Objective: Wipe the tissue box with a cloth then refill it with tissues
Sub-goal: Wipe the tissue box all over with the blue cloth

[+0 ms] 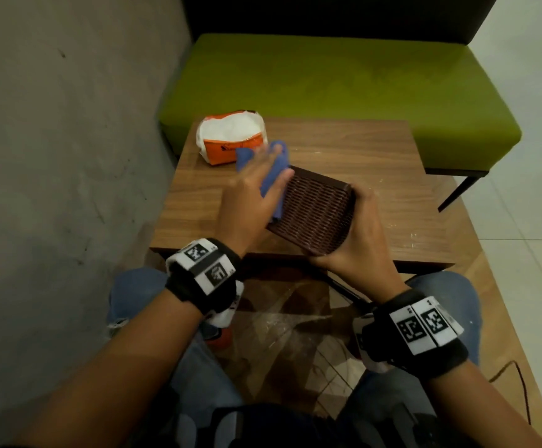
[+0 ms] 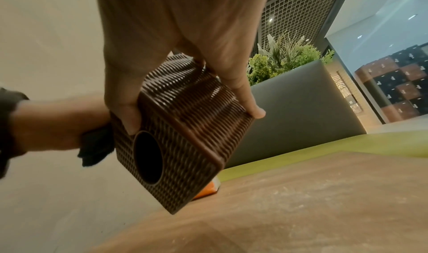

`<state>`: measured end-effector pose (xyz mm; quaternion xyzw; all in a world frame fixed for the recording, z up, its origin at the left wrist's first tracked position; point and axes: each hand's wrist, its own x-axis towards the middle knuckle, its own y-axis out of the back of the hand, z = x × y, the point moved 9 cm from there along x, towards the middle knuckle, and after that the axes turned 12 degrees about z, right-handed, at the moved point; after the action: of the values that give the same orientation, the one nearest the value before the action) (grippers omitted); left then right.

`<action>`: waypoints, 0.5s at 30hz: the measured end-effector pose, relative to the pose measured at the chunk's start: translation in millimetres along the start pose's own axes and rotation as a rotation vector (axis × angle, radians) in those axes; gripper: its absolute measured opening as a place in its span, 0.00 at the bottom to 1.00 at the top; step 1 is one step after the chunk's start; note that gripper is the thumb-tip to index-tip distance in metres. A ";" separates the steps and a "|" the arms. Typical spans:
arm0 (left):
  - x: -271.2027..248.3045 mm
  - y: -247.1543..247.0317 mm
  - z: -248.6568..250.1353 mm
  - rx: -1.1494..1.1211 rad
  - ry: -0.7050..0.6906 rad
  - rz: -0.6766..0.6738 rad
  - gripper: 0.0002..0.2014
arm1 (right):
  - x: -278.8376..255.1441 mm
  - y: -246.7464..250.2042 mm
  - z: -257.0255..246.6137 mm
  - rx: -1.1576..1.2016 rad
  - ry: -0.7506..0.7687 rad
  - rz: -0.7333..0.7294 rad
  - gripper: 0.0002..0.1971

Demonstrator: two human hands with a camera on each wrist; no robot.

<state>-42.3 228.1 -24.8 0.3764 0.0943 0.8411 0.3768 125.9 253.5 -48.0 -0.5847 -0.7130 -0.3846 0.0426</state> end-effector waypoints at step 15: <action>-0.7 17.5 -46.9 -0.024 0.253 0.119 0.25 | -6.7 0.5 -5.8 -0.002 0.024 0.036 0.49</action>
<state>-84.9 221.2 -50.2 0.2675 0.1088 0.9037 0.3160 126.2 244.7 -47.1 -0.5928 -0.7014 -0.3914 0.0576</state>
